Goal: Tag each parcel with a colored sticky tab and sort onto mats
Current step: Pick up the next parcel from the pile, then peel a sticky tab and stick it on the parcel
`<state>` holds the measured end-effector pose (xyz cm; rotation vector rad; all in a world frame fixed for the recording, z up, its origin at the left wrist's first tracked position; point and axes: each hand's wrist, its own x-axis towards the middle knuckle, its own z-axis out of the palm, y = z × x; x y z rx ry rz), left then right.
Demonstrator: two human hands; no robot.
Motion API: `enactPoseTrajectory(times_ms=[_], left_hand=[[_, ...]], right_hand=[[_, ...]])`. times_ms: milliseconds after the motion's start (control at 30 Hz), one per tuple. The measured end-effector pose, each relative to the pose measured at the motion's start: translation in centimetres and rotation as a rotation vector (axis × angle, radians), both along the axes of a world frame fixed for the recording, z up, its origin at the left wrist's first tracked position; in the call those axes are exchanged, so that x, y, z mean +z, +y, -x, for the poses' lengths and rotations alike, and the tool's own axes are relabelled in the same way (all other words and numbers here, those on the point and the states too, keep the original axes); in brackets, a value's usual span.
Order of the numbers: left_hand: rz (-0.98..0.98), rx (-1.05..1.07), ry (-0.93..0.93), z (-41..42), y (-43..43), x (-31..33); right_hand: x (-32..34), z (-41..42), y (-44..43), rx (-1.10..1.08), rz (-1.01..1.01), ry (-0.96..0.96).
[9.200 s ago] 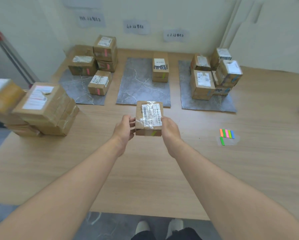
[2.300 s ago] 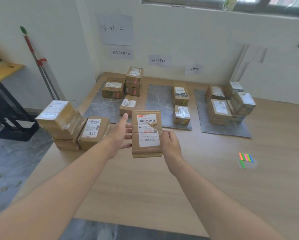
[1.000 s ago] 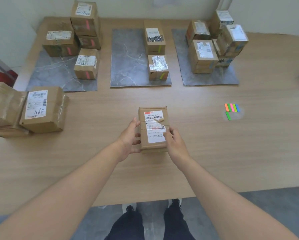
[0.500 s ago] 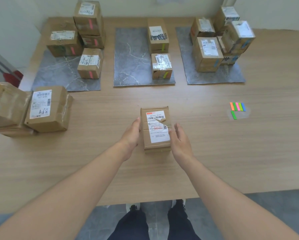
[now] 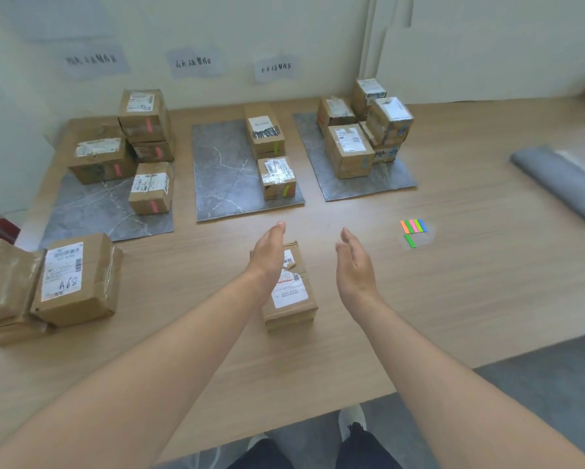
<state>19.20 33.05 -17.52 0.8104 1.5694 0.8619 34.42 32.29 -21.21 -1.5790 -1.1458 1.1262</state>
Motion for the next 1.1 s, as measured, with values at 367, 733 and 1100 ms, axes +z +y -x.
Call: enactPoseTrajectory(times_ms=[367,733,1100], left_hand=[[0.036,-0.087,0.031,-9.7,3.7,-0.9],[0.163,-0.005,0.003,-25.0,9.9,-5.6],[0.281,0.048,-0.005,-31.4,15.0,-9.9]], right_hand=[[-2.3,-9.7,3.2,-0.111,-0.037,0.119],[-7.3,-23.6,9.8,-0.126,0.059,0.135],[-11.6,-31.9,16.5,-0.090,0.128,0.046]])
